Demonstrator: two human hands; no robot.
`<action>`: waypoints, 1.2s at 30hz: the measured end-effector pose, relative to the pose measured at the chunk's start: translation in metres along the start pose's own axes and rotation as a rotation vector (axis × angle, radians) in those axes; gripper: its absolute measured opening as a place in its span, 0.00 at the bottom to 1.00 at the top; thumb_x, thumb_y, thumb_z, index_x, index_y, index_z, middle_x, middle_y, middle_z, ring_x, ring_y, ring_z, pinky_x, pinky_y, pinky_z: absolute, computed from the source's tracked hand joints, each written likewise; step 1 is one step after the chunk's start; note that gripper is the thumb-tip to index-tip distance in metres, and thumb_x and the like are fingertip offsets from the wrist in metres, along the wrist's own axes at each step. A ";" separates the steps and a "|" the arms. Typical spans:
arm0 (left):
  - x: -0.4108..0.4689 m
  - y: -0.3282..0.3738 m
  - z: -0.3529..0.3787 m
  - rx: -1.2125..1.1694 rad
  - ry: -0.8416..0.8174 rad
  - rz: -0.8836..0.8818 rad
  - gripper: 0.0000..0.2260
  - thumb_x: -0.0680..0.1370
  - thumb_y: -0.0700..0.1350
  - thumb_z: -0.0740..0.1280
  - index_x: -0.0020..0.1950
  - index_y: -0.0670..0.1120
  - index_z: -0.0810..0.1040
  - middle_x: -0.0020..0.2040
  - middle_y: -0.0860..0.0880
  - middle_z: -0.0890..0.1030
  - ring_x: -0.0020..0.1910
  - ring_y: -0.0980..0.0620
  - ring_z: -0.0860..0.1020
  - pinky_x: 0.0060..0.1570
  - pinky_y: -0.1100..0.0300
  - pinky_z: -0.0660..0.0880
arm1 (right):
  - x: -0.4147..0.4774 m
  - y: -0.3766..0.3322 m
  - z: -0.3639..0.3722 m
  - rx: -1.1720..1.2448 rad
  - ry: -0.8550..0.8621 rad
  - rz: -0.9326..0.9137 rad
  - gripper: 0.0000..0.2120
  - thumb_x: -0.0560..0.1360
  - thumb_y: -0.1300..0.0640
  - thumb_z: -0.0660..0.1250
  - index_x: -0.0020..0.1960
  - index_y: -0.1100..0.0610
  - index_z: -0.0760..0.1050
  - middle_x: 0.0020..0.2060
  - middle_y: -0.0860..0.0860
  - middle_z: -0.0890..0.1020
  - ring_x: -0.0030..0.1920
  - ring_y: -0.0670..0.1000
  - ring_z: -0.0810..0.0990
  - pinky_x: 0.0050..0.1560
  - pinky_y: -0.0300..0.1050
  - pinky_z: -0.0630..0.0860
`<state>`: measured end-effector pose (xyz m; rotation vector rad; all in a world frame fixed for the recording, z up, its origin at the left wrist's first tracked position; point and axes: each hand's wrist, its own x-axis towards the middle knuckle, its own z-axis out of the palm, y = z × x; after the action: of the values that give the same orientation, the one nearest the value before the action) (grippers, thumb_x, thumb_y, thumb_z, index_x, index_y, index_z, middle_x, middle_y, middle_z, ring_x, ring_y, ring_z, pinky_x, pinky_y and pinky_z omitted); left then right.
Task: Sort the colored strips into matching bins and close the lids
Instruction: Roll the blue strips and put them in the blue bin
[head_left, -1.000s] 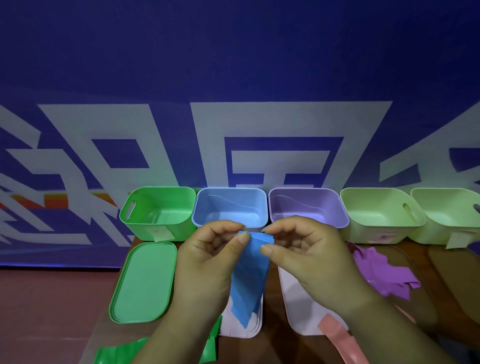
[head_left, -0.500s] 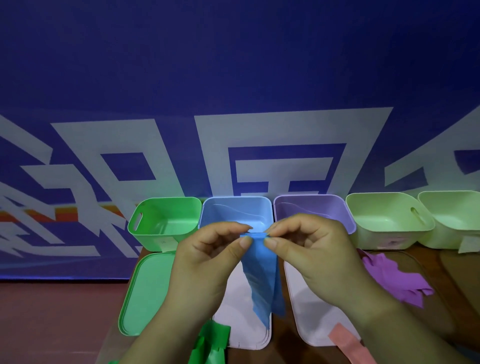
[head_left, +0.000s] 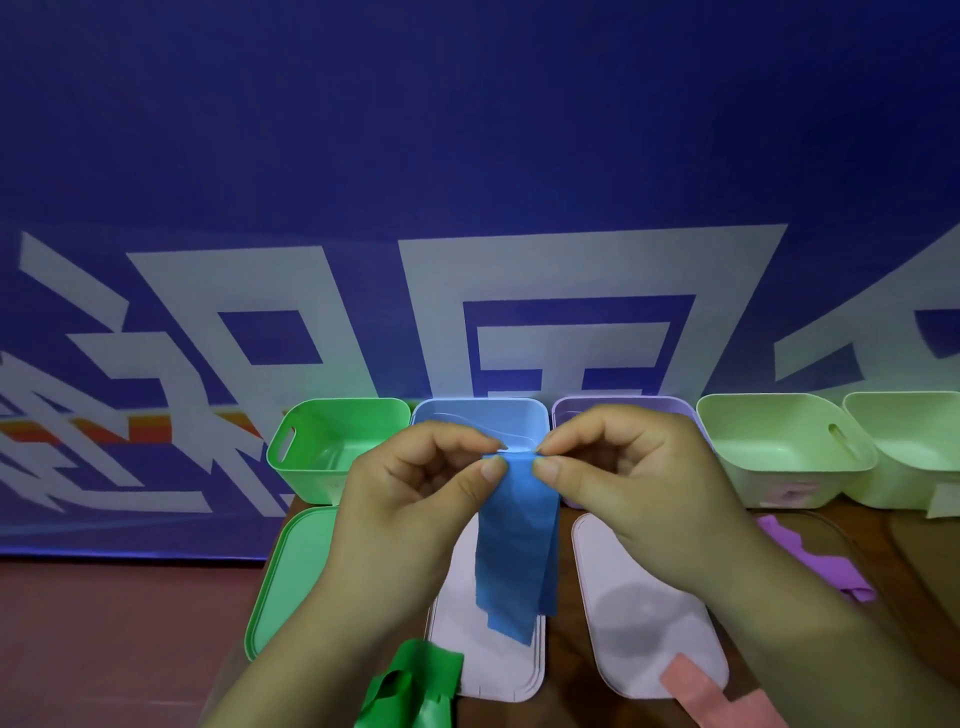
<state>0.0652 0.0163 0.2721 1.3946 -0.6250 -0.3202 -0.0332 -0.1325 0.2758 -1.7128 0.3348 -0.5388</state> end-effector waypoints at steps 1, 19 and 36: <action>0.000 0.001 0.000 0.018 -0.006 0.011 0.07 0.69 0.37 0.73 0.42 0.48 0.84 0.37 0.48 0.84 0.38 0.54 0.81 0.41 0.66 0.77 | 0.000 -0.002 0.000 0.020 0.000 0.018 0.07 0.70 0.64 0.75 0.41 0.53 0.84 0.36 0.52 0.85 0.36 0.49 0.83 0.38 0.43 0.82; -0.002 0.008 0.011 0.109 -0.029 -0.125 0.11 0.71 0.33 0.73 0.41 0.50 0.87 0.39 0.49 0.87 0.40 0.54 0.84 0.42 0.66 0.78 | -0.002 -0.002 -0.013 0.088 -0.017 0.129 0.07 0.71 0.67 0.74 0.43 0.56 0.83 0.38 0.56 0.85 0.38 0.57 0.84 0.42 0.50 0.83; 0.004 0.004 0.013 0.000 -0.025 -0.335 0.07 0.68 0.40 0.74 0.43 0.50 0.88 0.43 0.44 0.87 0.47 0.44 0.85 0.59 0.46 0.78 | -0.006 -0.004 -0.022 -0.253 -0.073 -0.070 0.10 0.69 0.62 0.77 0.43 0.47 0.84 0.37 0.43 0.85 0.37 0.42 0.82 0.40 0.29 0.75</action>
<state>0.0601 0.0045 0.2777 1.4970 -0.4092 -0.6051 -0.0498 -0.1476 0.2818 -1.9897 0.3005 -0.4995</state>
